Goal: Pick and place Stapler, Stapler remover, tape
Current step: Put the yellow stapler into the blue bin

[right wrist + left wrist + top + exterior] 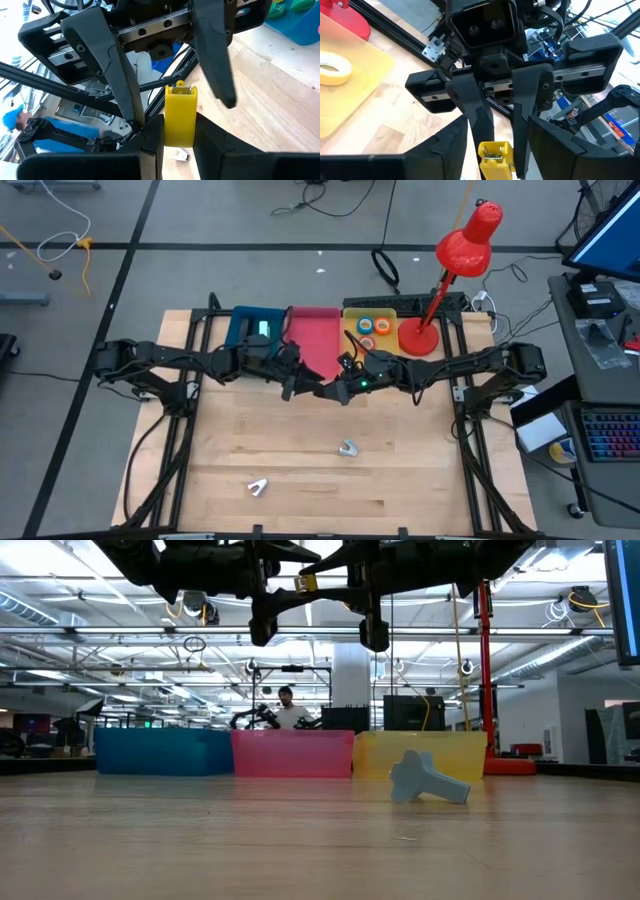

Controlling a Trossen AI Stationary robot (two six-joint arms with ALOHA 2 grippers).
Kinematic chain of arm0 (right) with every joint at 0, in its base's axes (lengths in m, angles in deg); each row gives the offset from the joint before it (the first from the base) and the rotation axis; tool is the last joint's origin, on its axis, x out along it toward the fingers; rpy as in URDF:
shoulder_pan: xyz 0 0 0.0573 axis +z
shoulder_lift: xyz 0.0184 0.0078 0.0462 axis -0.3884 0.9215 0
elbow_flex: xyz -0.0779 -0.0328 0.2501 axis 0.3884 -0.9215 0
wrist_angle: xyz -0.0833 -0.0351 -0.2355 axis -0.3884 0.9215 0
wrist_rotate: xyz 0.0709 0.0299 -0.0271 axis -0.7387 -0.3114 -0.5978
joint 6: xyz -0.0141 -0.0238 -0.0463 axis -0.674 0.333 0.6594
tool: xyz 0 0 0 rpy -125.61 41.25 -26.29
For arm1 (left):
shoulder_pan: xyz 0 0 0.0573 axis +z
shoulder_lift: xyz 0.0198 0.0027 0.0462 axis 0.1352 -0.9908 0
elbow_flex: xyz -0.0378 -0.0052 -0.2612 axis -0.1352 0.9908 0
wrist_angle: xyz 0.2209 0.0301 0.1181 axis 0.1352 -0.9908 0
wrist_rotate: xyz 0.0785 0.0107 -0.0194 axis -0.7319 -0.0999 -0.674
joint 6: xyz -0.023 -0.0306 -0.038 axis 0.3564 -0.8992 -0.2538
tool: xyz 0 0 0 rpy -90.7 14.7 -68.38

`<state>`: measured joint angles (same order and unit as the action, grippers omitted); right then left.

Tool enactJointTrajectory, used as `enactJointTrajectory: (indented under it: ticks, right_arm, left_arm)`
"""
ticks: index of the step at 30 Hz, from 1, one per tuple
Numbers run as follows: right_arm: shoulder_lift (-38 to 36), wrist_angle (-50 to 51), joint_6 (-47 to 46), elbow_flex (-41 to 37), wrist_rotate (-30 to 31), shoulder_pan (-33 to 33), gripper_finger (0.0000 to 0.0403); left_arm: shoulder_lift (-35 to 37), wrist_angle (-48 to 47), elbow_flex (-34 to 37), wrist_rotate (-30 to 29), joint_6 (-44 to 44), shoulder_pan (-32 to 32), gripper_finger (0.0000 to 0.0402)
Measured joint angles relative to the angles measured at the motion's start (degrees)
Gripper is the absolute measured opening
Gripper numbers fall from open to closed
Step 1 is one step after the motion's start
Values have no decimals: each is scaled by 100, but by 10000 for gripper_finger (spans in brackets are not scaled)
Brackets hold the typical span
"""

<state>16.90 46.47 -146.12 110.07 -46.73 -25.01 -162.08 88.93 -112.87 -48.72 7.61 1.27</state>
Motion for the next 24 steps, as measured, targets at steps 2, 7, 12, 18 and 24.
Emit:
enactJointTrajectory:
  ticks: [2,7,12,18,24]
  right_arm:
    - [0,0,0,0,-2,2,65]
    - [0,-53,-63,0,-2,2,66]
    - [0,-172,-76,-7,-2,2,65]
    - [5,-246,-133,-11,-2,-2,66]
    - [7,-262,-129,-11,6,-5,66]
  left_arm:
    - [4,6,0,0,0,4,189]
    - [7,6,2,-2,-1,35,152]
    - [10,-87,2,3,68,31,124]
    - [20,-110,2,4,130,33,108]
    - [20,-123,2,120,129,33,76]
